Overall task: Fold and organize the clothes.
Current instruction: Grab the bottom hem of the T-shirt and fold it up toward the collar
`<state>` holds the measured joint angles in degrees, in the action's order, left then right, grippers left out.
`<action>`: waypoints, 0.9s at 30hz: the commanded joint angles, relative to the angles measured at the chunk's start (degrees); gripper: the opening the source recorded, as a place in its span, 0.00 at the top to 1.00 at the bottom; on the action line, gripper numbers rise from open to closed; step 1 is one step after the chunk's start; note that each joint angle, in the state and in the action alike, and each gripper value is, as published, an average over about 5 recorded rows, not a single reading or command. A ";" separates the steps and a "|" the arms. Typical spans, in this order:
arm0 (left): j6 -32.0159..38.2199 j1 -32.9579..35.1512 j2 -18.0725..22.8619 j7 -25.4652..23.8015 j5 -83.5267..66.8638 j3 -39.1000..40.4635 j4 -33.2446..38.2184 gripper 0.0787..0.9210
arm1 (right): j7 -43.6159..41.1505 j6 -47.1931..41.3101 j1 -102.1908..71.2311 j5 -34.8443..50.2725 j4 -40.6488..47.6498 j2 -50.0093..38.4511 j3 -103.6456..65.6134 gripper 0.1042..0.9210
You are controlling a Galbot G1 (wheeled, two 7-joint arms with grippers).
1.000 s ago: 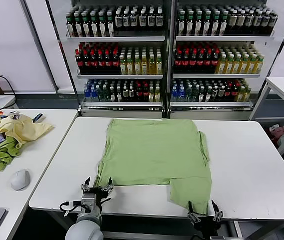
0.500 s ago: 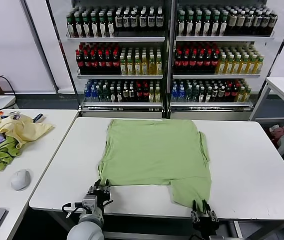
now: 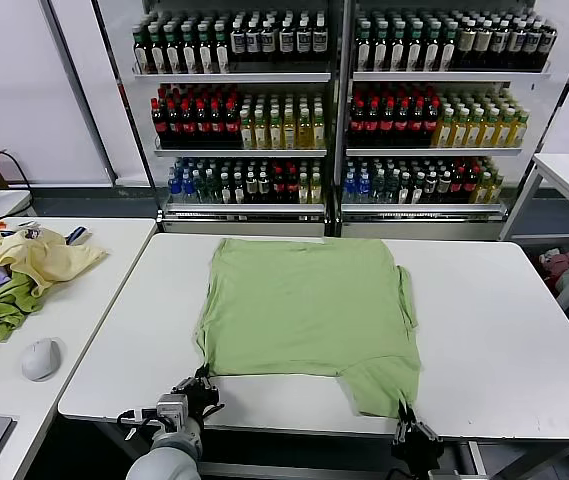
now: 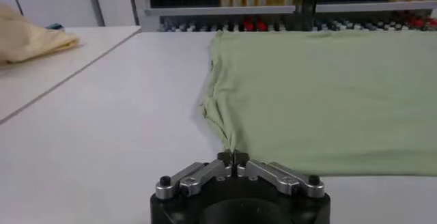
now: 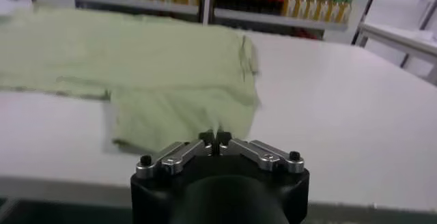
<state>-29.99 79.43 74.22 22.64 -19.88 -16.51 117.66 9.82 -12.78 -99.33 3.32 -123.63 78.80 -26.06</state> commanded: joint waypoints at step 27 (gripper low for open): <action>3.72 -20.23 -4.17 -2.60 0.17 5.61 -13.90 0.99 | -1.35 -2.47 34.77 6.63 18.83 -8.29 3.65 0.97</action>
<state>-26.43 66.29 70.36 20.14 -21.30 -13.22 111.40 8.78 -13.34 -78.97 9.57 -116.61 72.05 -26.31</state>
